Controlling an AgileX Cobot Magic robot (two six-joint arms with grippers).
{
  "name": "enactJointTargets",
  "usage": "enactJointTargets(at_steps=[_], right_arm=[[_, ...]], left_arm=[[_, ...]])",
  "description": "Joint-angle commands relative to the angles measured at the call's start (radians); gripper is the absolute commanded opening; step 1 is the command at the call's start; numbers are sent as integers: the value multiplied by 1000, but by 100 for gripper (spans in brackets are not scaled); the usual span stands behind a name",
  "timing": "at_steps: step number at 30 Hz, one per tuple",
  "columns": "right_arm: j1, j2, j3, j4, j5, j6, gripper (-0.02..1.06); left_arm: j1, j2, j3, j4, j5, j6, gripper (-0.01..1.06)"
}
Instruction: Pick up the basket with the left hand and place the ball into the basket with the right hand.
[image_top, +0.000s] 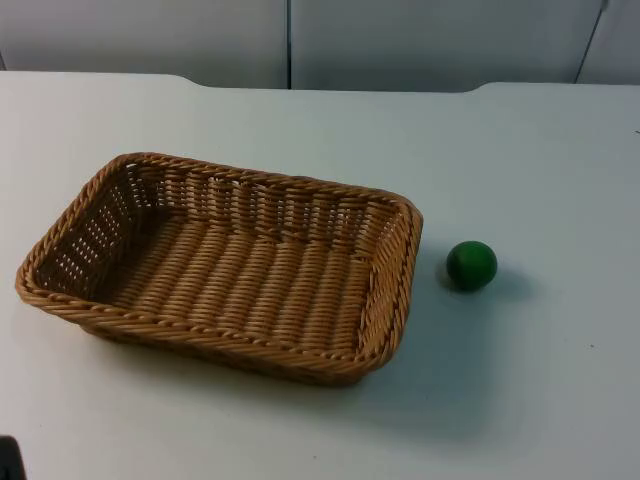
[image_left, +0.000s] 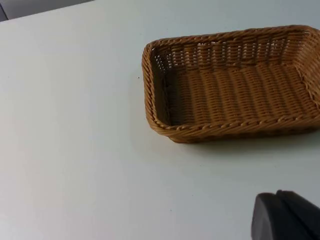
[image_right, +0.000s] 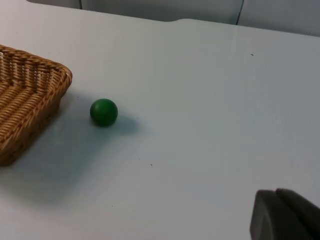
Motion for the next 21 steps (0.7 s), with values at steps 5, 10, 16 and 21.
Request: enactJointTargets(at_steps=[5,10,16,21], right_arm=[[-6,-4,-3,-1,-11,-2,0],[-6,-4,-3,-1,-11,-2,0],[-6,-4,-3,-1,-11,-2,0],[-6,-4,-3,-1,-11,-2,0]], left_arm=[[2,18,-23,-104,-22,-35,0],[2,203,-182,-196,75,-9,0],[2,601,-359,-274,123,98,0],[2,865,-367,-460,123,205,0]])
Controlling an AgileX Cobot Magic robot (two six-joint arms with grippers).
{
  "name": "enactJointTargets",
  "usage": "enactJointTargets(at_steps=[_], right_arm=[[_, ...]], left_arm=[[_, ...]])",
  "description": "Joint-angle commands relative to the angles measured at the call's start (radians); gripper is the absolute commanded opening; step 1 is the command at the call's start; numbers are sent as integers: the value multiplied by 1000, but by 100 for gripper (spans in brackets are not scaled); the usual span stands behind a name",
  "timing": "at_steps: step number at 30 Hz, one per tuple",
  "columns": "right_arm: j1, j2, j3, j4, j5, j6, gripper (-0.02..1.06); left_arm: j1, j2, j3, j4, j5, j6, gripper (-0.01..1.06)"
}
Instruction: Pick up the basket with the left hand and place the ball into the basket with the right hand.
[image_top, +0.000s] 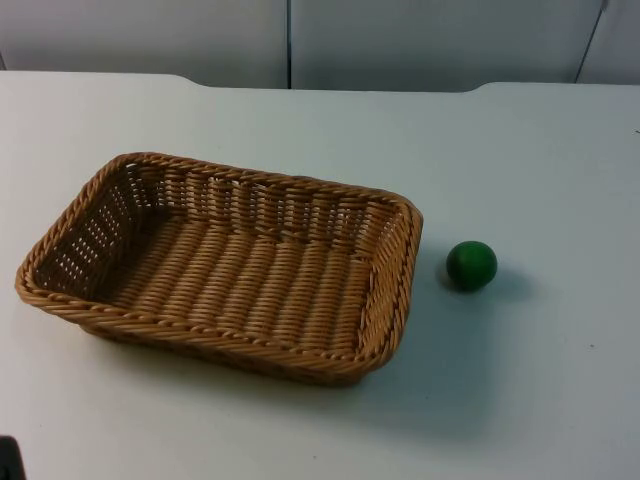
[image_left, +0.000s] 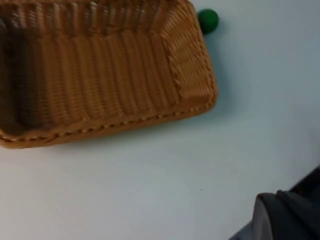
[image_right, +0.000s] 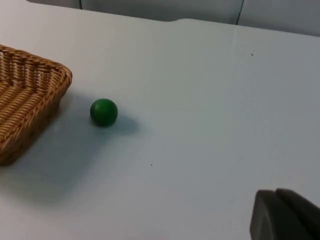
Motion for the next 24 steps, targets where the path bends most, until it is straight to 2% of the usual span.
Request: enactJointTargets(at_steps=[1,3,6,7,11,12,14,15,17,23,24], right_arm=[[-6,-4,-3,-1,-11,-2,0],[-6,-4,-3,-1,-11,-2,0],[-6,-4,-3,-1,-11,-2,0],[-6,-4,-3,-1,-11,-2,0],[-6,-4,-3,-1,-11,-2,0],[-6,-4,-3,-1,-11,-2,0],[-6,-4,-3,-1,-11,-2,0],[-6,-4,-3,-1,-11,-2,0],[-6,-4,-3,-1,-11,-2,0],[-6,-4,-3,-1,-11,-2,0],[-6,-4,-3,-1,-11,-2,0]], left_arm=[[2,119,-5,-86,8,50,0],[-4,207,-5,-91,8,71,0],[-74,303,-5,-57,-82,65,0],[-74,303,-5,-57,-82,65,0],[-252,394,-5,64,-328,-66,0],[-252,394,-5,64,-328,-66,0],[-315,439,-11,201,-443,-174,0],[-334,466,-17,284,-468,-240,0],[-339,523,-38,414,-473,-332,0],[-339,623,-74,549,-457,-330,3],[-339,641,-86,562,-457,-320,7]])
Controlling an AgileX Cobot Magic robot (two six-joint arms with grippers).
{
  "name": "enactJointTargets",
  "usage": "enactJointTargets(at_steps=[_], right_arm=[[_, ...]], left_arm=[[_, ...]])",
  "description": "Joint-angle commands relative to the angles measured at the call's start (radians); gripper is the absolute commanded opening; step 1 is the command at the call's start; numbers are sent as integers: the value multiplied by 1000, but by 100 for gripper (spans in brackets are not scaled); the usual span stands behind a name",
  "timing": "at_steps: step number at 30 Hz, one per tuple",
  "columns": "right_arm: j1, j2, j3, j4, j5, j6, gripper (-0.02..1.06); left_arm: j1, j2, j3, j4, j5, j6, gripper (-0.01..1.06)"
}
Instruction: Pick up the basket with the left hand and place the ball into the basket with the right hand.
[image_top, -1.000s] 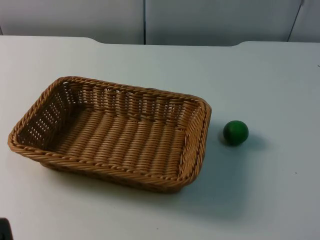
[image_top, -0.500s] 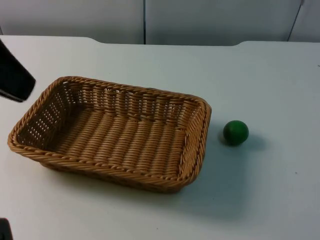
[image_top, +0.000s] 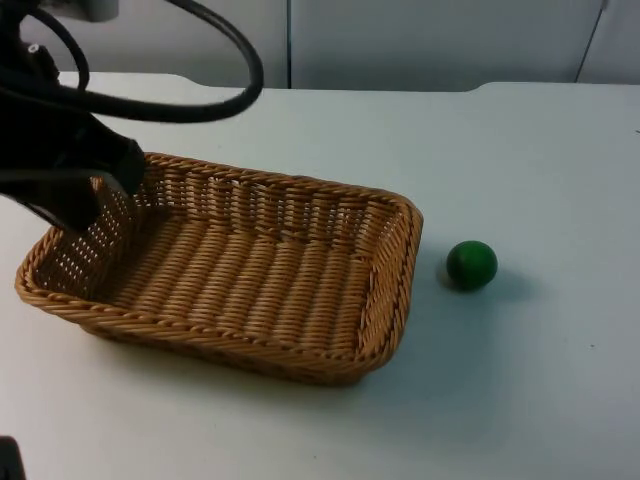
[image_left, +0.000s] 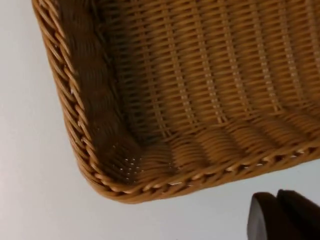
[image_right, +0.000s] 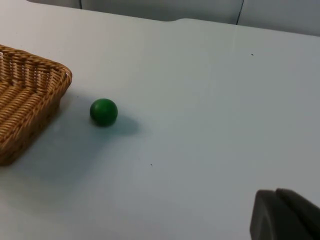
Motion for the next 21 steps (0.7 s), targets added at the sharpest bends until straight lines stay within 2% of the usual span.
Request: enactJointTargets(at_steps=[1,3,4,6,8,13,21], right_arm=[[-6,-4,-3,-1,-11,-2,0],[-6,-4,-3,-1,-11,-2,0],[-6,-4,-3,-1,-11,-2,0],[-6,-4,-3,-1,-11,-2,0],[-6,-4,-3,-1,-11,-2,0],[-6,-4,-3,-1,-11,-2,0],[-6,-4,-3,-1,-11,-2,0]], left_arm=[[-9,27,-19,35,-7,-7,13],[-9,60,-32,39,-52,-7,38],[-9,60,-32,39,-52,-7,38],[-9,74,-32,39,-115,-11,57],[-9,87,-32,39,-178,-16,64],[-9,119,-45,47,-257,-31,64],[-7,195,-129,88,-256,-57,63]])
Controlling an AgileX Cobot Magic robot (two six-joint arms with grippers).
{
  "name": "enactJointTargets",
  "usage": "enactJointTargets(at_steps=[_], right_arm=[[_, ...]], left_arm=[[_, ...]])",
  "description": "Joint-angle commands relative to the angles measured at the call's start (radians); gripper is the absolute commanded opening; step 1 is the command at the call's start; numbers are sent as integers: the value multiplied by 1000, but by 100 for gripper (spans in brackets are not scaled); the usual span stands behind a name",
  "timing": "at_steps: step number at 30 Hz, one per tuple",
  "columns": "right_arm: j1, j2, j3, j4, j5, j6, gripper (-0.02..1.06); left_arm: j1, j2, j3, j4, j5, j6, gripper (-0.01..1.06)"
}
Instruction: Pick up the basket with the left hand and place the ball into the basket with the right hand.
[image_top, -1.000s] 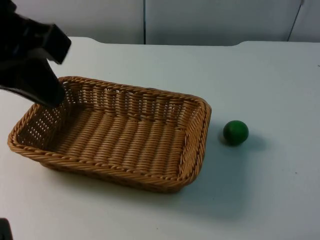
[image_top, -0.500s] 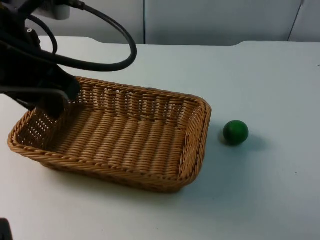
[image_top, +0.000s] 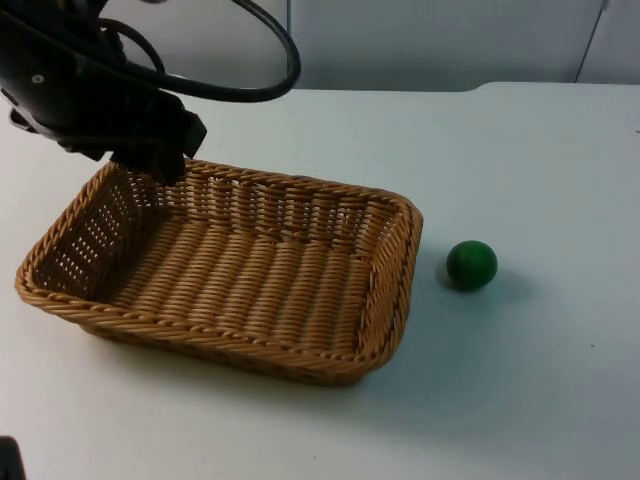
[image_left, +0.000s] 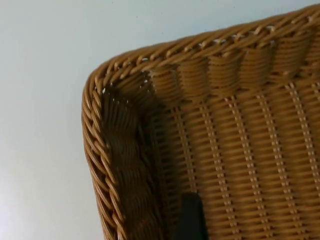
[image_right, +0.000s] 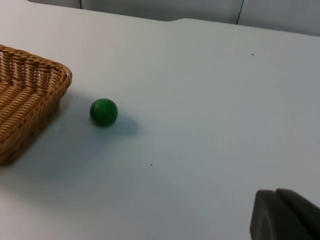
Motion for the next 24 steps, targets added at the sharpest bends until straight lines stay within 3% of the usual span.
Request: enactJointTargets(at_steps=[1,17,24], right_arm=[[-6,-4,-3,-1,-11,-2,0],[-6,-4,-3,-1,-11,-2,0],[-6,-4,-3,-1,-11,-2,0]], left_arm=[[-3,23,-22,11,-7,-12,63],[121,152,-62,50,-5,-41,63],[125,171,-62,66,-22,-35,63]])
